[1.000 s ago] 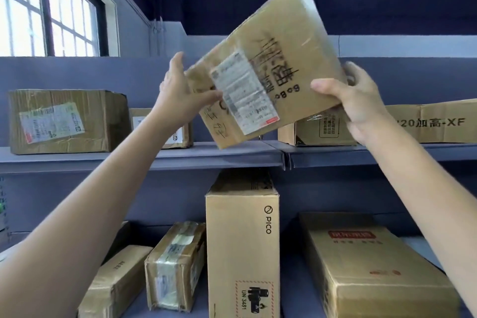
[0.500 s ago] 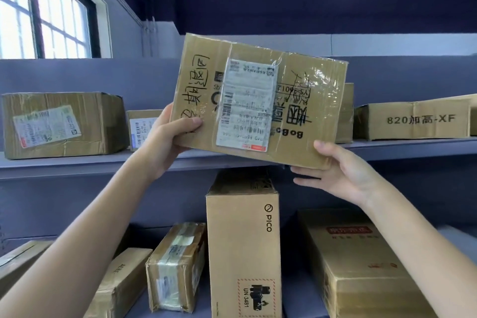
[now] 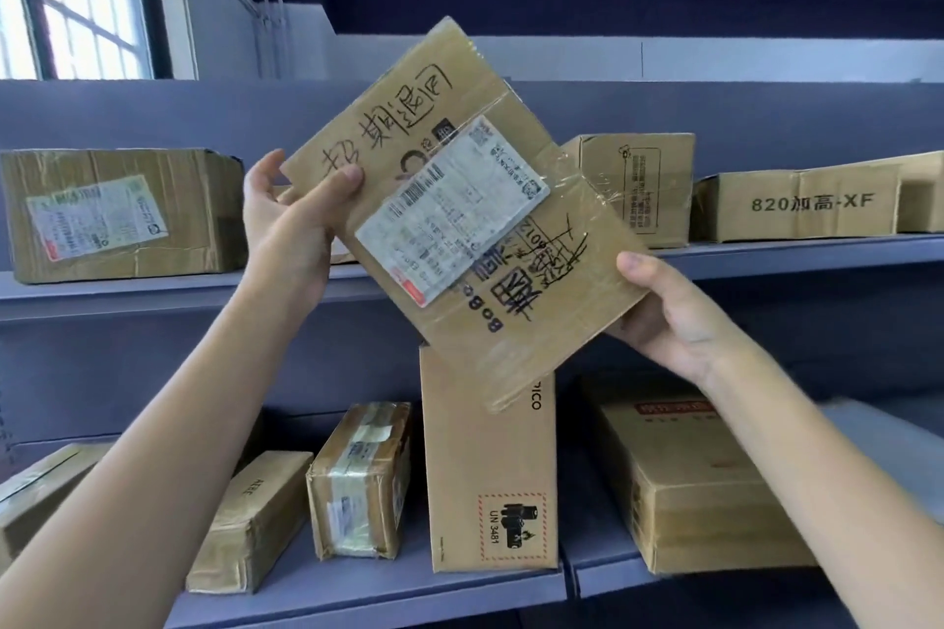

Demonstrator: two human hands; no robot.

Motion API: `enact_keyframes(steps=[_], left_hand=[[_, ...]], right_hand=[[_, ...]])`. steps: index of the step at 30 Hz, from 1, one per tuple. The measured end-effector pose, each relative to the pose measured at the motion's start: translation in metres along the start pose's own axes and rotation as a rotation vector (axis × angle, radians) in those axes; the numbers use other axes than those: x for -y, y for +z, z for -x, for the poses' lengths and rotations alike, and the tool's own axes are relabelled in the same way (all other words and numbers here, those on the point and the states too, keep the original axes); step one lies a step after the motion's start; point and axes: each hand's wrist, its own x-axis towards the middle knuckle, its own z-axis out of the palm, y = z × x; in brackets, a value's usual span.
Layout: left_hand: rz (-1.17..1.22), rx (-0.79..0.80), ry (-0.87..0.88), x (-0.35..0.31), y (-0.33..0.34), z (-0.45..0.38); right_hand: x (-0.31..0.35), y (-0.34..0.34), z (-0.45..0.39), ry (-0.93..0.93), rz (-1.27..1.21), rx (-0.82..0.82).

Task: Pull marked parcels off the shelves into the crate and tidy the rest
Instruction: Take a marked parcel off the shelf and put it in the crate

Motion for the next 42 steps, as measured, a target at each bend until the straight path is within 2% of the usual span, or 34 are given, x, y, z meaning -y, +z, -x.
enact_keyframes(steps=[3,6,9,12,15,22,30,35,42], left_hand=[[-0.018,0.042,-0.030,-0.004,0.011,0.011],[-0.123,0.274,-0.055,0.009,0.020,0.054],[-0.164,0.459,-0.020,0.030,0.019,0.105],[-0.079,0.431,-0.073,0.046,0.016,0.124],[-0.092,0.407,-0.108,0.055,0.018,0.134],[-0.105,0.379,-0.183,0.068,0.043,0.173],[-0.095,0.380,-0.293,0.102,0.113,0.250],[-0.149,0.390,-0.356,0.119,0.150,0.311],[-0.191,0.433,-0.517,0.143,0.163,0.365]], right_hand=[[-0.021,0.019,0.016,-0.062,-0.114,-0.161],[-0.039,0.035,0.033,-0.114,-0.275,-0.306],[-0.051,0.038,0.053,-0.117,-0.287,-0.322],[-0.051,0.033,0.076,-0.109,0.002,-0.363],[-0.043,0.027,0.096,-0.146,0.345,-0.409],[-0.031,-0.007,0.131,-0.212,0.678,-0.415],[-0.008,-0.083,0.203,-0.106,0.747,-0.482],[-0.001,-0.130,0.252,0.027,0.674,-0.554],[-0.004,-0.171,0.287,0.176,0.622,-0.622]])
